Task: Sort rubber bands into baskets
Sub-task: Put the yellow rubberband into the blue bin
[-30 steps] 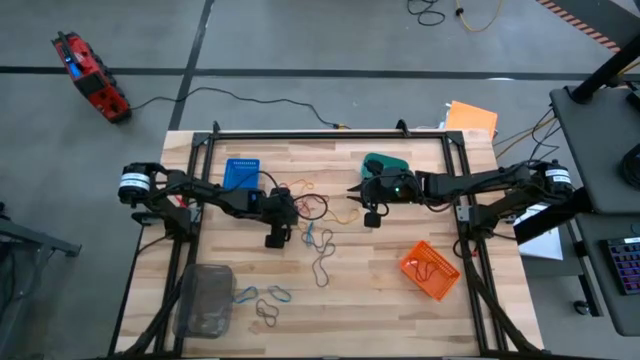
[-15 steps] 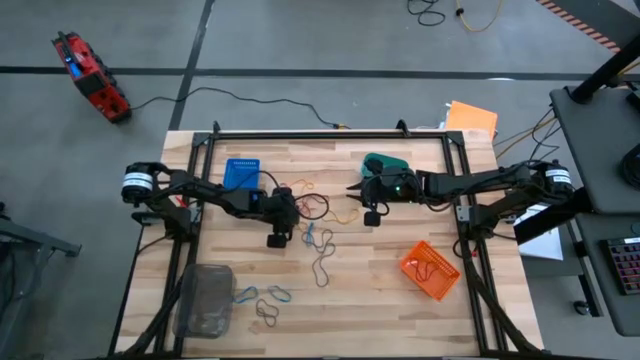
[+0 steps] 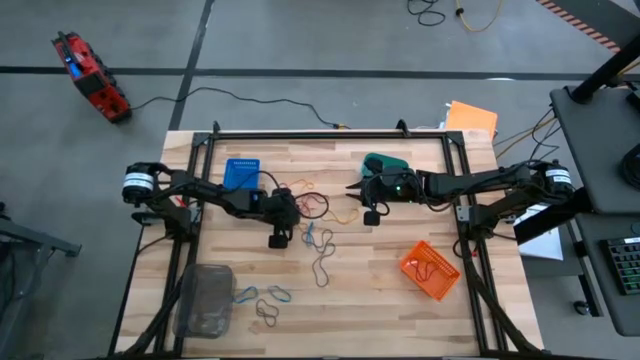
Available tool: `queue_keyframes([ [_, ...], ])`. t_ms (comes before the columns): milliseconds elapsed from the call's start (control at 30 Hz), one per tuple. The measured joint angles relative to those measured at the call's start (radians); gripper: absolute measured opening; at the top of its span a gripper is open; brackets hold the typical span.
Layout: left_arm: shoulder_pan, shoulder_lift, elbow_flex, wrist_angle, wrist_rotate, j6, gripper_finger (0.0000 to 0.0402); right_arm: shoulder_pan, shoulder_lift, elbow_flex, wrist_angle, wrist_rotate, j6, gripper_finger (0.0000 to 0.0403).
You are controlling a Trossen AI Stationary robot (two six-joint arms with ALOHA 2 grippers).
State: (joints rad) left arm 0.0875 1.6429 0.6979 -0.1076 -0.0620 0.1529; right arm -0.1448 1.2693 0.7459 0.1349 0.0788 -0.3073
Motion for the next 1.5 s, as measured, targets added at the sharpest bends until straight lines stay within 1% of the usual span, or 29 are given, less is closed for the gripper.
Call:
queue_keyframes([
  [200,-0.002,-0.077,0.002,-0.032,0.016,-0.022,0.0000,0.000,0.000,0.000,0.000,0.000,0.000,0.0072],
  [467,-0.003,-0.243,0.004,-0.045,0.022,-0.075,0.0000,0.000,0.000,0.000,-0.001,0.000,0.000,0.0072],
  [567,-0.003,-0.316,0.004,-0.069,-0.003,-0.097,0.0000,0.000,0.000,0.000,-0.001,0.000,0.000,0.0072],
  [667,-0.003,-0.403,0.005,-0.096,-0.057,-0.124,0.0000,0.000,0.000,0.000,-0.002,0.000,0.001,0.0072],
  [700,-0.003,-0.431,0.005,-0.111,-0.091,-0.136,0.0000,0.000,0.000,0.000,-0.002,0.000,0.004,0.0072],
  [767,-0.003,-0.487,0.005,-0.152,-0.182,-0.165,0.0000,0.000,0.000,0.000,-0.002,0.000,0.005,0.0072],
  [900,0.000,-0.590,0.005,-0.272,-0.395,-0.228,0.0000,0.000,0.000,0.000,-0.003,0.000,0.005,0.0072],
  [967,0.008,-0.631,0.005,-0.334,-0.472,-0.258,0.0000,0.000,0.000,0.000,-0.003,0.000,0.005,0.0072],
  [1033,0.022,-0.670,0.006,-0.392,-0.525,-0.295,0.0000,0.000,0.000,0.000,-0.003,0.000,0.006,0.0072],
  [1200,0.081,-0.733,0.006,-0.528,-0.610,-0.384,0.0000,0.000,0.000,0.000,-0.002,0.000,0.008,0.0072],
  [1300,0.123,-0.750,0.006,-0.565,-0.630,-0.408,0.0000,0.000,0.000,0.000,-0.002,0.000,0.008,0.0072],
  [1500,0.191,-0.753,0.006,-0.587,-0.633,-0.419,0.0000,0.000,0.000,0.000,-0.002,0.000,0.008,0.0072],
])
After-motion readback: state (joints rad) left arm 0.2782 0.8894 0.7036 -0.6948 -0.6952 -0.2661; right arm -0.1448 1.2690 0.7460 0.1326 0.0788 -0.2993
